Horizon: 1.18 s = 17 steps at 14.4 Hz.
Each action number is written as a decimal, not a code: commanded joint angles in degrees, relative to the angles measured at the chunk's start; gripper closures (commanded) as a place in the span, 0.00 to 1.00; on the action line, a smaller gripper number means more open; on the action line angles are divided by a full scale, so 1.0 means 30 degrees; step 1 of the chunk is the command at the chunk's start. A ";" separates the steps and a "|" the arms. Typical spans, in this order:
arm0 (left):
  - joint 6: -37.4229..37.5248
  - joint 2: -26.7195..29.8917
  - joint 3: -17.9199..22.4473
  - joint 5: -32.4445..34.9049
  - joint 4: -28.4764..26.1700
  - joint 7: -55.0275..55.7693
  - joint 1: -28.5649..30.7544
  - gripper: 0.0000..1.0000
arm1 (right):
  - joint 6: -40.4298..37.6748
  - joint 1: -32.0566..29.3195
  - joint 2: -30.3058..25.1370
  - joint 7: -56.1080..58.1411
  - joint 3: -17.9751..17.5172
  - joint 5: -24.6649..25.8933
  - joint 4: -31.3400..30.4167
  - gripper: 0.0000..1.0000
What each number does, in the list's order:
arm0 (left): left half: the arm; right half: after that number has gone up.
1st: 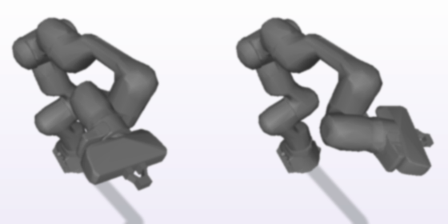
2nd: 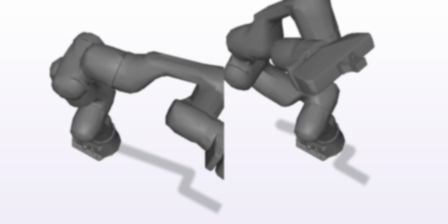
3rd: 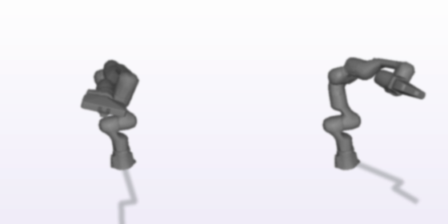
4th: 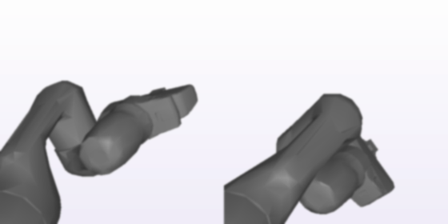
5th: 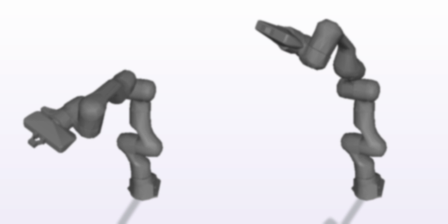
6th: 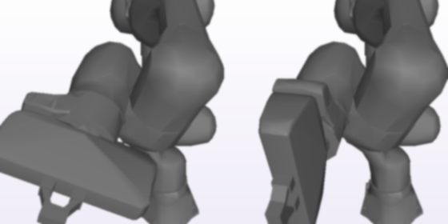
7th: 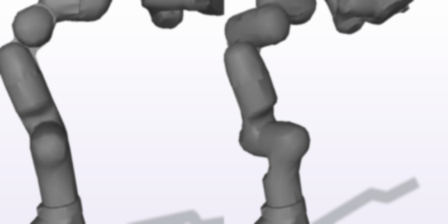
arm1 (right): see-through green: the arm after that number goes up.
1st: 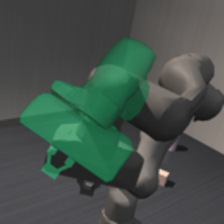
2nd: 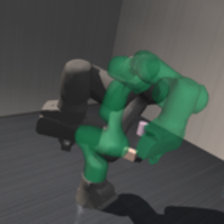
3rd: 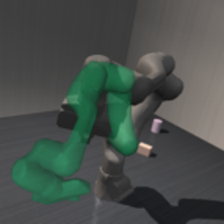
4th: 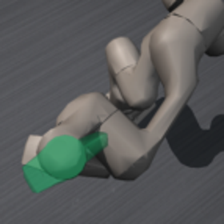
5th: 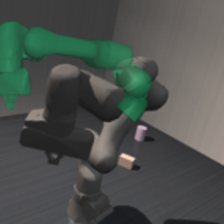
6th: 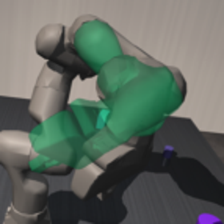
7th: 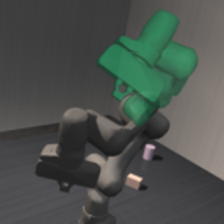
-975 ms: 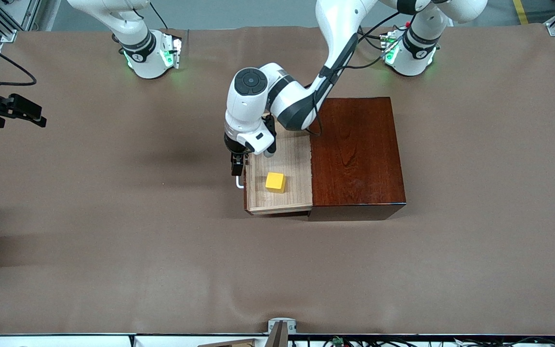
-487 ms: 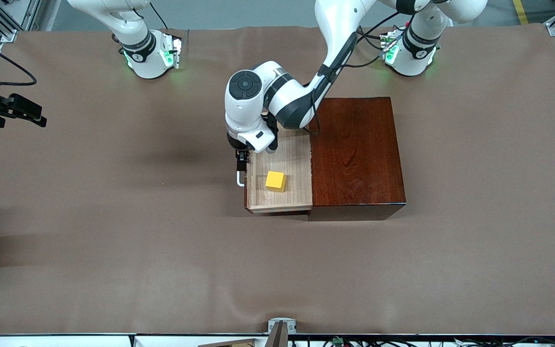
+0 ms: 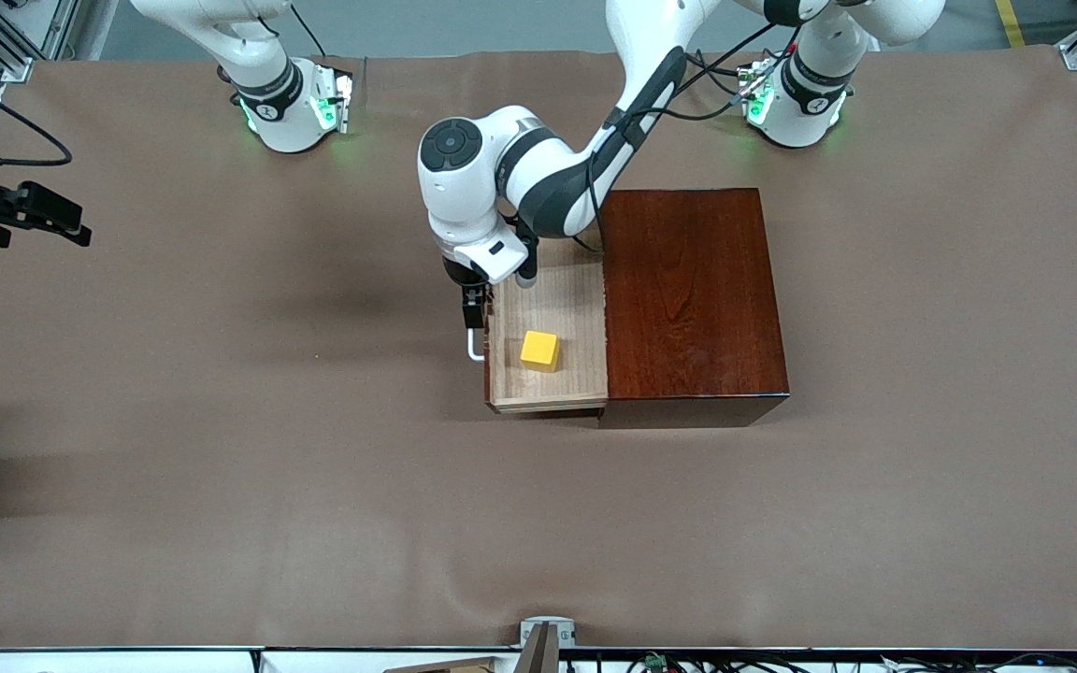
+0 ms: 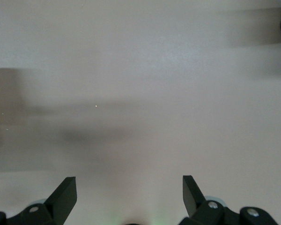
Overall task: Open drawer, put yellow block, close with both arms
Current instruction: 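Push the drawer front into the box with the left gripper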
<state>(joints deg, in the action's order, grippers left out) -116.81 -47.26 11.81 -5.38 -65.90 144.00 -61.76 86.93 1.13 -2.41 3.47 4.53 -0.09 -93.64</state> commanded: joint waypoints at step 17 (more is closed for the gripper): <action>0.6300 0.0870 0.1279 0.4897 -0.0651 0.0720 0.0138 0.00 | -0.0118 -0.0054 -0.0016 0.0044 -0.0135 0.0177 0.0130 0.00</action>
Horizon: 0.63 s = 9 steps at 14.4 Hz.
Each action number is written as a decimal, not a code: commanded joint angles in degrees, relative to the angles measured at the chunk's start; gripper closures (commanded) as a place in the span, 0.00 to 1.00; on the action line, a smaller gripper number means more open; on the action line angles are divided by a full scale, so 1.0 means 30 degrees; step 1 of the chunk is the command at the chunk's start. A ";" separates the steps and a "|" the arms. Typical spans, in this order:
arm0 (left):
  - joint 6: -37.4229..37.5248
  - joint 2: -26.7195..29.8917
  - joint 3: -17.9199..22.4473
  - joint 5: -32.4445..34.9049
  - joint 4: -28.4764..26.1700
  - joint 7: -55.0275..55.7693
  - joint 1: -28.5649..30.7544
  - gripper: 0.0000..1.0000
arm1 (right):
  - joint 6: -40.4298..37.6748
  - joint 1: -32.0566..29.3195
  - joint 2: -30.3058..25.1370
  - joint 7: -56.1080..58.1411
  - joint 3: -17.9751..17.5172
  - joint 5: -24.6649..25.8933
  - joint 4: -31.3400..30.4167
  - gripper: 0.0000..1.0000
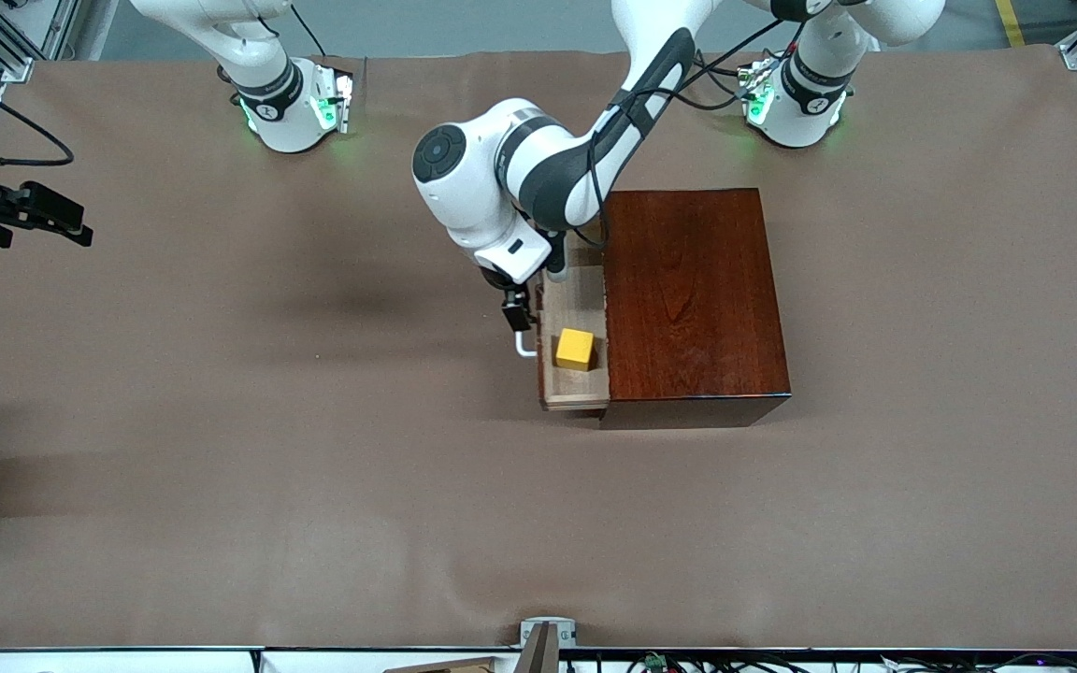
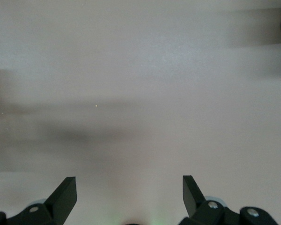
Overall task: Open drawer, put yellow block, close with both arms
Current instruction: 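Push the drawer front into the box with the left gripper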
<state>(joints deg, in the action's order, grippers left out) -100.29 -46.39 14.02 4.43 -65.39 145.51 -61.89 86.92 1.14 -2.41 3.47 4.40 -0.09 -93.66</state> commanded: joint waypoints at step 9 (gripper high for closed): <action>0.2168 0.0552 0.0542 0.2945 -0.0909 0.0041 0.0299 0.00 | -0.0059 -0.0086 -0.0017 0.0044 -0.0089 0.0207 0.0164 0.00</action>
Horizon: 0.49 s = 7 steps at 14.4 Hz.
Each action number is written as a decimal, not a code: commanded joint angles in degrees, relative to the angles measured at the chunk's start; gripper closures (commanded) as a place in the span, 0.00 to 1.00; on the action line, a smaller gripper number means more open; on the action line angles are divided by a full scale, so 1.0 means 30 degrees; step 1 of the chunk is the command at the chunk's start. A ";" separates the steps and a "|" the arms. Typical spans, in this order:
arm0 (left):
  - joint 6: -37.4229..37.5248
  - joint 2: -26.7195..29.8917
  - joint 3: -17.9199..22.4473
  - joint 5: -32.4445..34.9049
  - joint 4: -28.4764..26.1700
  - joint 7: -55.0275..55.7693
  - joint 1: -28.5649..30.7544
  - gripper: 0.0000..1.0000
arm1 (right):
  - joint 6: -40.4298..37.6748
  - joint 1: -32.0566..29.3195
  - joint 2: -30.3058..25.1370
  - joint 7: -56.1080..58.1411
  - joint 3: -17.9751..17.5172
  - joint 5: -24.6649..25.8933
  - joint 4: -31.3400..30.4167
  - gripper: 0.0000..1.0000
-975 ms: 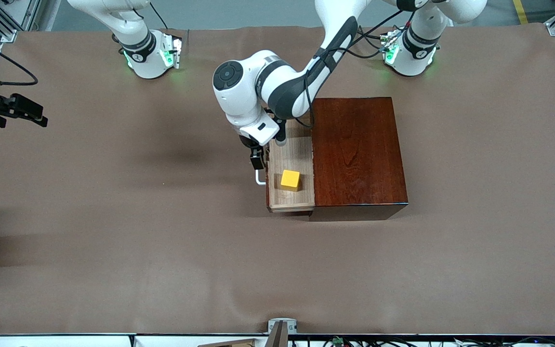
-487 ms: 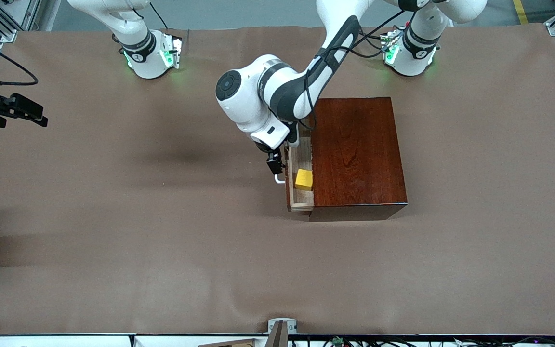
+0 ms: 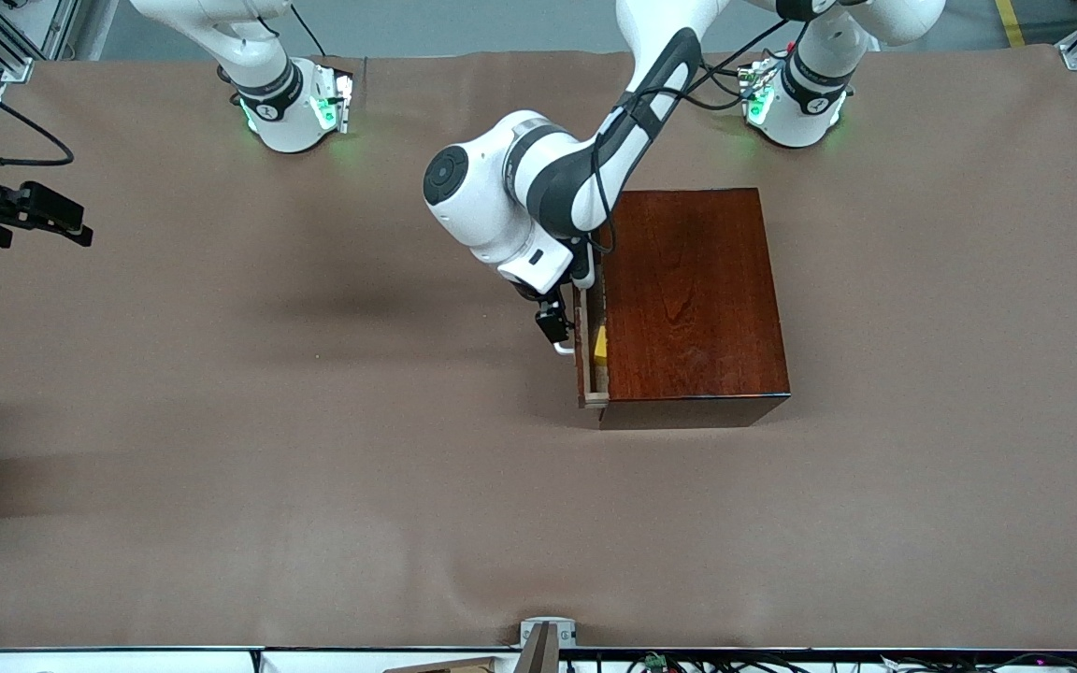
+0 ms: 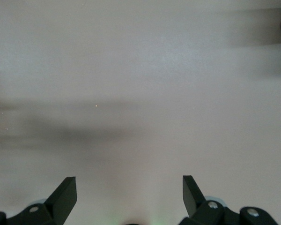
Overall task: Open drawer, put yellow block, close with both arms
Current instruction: 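Push the drawer front into the box with the left gripper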
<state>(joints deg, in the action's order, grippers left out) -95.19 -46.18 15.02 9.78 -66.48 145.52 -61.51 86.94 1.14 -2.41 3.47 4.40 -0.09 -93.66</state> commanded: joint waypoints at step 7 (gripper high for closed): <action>0.1291 0.0334 0.0179 0.1370 -0.0751 -0.0488 0.0231 0.00 | -0.0124 -0.0085 -0.0017 0.0044 -0.0089 0.0178 0.0164 0.00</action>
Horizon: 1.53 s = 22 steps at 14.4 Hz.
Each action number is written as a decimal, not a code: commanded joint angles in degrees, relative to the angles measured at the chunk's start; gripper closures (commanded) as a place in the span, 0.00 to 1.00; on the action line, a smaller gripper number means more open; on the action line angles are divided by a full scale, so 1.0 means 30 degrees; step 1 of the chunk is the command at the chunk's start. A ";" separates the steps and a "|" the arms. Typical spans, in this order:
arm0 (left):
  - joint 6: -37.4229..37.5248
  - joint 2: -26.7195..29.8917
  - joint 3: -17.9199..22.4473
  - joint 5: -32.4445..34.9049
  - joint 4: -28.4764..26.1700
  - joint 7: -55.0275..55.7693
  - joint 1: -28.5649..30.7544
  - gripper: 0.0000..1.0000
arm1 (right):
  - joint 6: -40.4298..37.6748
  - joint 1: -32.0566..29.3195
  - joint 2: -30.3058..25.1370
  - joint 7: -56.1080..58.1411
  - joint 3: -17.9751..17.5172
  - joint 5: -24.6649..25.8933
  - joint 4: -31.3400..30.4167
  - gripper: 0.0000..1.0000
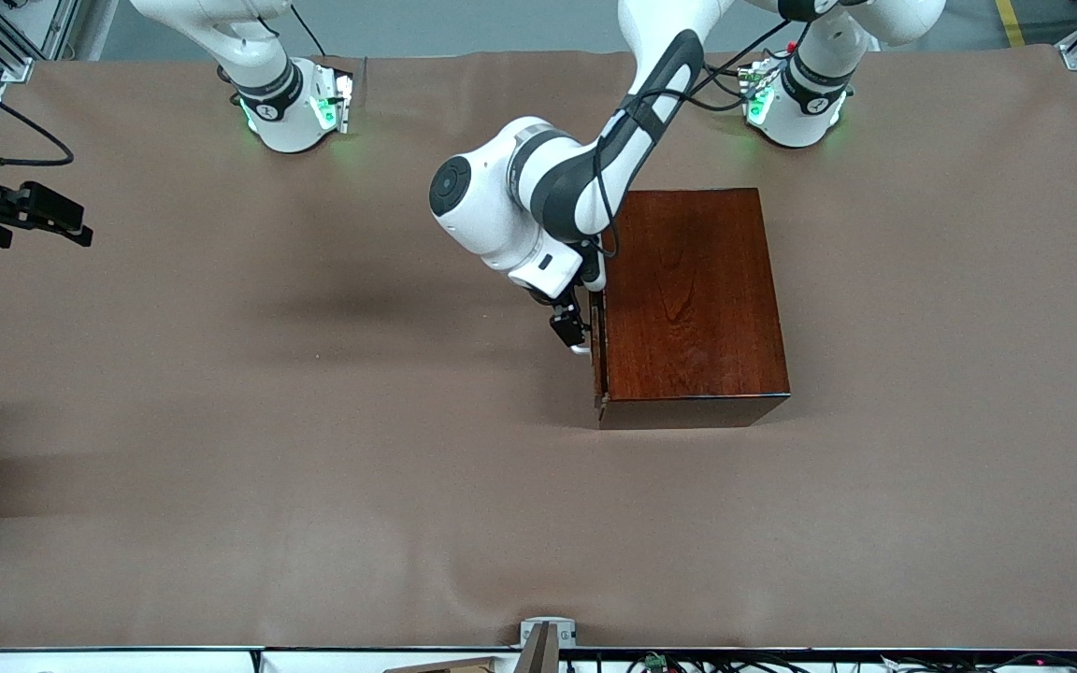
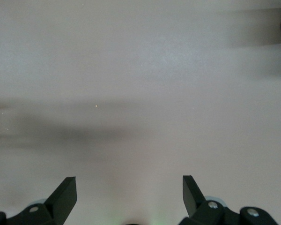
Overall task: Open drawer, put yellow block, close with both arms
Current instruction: 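Push the drawer front into the box with the left gripper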
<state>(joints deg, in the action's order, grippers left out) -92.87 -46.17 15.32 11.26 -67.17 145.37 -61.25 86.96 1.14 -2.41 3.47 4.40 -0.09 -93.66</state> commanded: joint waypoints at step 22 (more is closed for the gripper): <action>0.0402 0.1762 -0.0186 0.0672 0.0446 -0.0499 -0.0471 0.00 | -0.0070 -0.0114 -0.0017 0.0044 -0.0091 0.0178 0.0164 0.00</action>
<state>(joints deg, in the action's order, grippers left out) -91.52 -44.00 15.05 11.90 -66.05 145.08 -62.53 86.98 1.14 -2.41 3.47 4.39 -0.09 -93.65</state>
